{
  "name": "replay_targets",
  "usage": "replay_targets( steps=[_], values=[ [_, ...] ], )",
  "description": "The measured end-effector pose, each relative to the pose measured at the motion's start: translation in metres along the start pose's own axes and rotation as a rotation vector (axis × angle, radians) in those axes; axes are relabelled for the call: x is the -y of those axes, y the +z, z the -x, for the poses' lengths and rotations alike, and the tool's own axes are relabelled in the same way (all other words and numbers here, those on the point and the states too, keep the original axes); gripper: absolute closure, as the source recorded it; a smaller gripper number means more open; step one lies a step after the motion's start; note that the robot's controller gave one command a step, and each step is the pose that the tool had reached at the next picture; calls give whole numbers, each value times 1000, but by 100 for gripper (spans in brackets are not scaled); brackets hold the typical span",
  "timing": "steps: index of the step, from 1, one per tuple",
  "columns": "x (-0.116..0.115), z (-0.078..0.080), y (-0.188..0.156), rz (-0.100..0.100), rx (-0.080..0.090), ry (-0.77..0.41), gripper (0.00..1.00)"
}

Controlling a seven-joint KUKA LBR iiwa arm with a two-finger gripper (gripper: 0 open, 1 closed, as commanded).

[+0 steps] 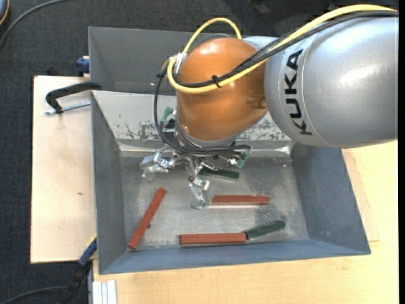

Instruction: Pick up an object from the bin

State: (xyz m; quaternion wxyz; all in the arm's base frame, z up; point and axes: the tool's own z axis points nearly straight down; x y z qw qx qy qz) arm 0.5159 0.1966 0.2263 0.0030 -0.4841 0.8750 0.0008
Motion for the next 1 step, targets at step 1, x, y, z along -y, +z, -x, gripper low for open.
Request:
replay_targets(
  steps=[1],
  values=[
    [-15,15,115,5,-6,-417,0]
  ],
)
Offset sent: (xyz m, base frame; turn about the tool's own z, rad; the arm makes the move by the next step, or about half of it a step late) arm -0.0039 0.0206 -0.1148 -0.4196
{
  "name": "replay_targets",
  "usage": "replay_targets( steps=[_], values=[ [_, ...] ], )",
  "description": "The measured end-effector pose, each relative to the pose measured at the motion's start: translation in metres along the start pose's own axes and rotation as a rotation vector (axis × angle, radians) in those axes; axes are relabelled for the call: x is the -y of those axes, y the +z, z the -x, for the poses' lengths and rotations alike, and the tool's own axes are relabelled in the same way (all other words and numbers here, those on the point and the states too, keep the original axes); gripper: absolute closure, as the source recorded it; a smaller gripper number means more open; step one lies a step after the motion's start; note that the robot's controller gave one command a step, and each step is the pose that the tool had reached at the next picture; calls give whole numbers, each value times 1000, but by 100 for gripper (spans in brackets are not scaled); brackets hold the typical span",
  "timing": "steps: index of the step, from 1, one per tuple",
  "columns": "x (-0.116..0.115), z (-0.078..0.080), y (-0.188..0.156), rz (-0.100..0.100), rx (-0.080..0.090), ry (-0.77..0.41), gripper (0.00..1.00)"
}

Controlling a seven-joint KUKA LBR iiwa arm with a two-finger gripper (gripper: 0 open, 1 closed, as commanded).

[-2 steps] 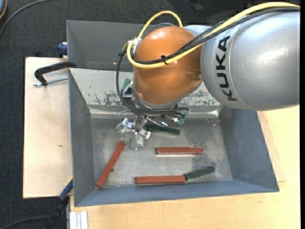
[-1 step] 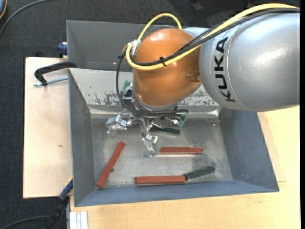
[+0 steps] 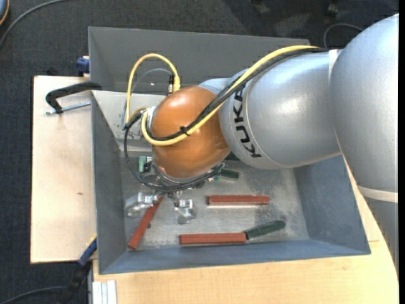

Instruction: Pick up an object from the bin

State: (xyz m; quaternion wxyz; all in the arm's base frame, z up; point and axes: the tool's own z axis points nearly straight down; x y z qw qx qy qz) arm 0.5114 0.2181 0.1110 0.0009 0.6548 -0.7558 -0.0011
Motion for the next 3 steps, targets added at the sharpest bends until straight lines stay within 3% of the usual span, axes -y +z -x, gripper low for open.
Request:
replay_targets(
  steps=[1,2,3],
  values=[
    [18,-23,43,-1,1,-3,0],
    [19,-21,39,-6,5,-3,100],
    [38,-2,-95,-15,10,-23,100]
  ],
)
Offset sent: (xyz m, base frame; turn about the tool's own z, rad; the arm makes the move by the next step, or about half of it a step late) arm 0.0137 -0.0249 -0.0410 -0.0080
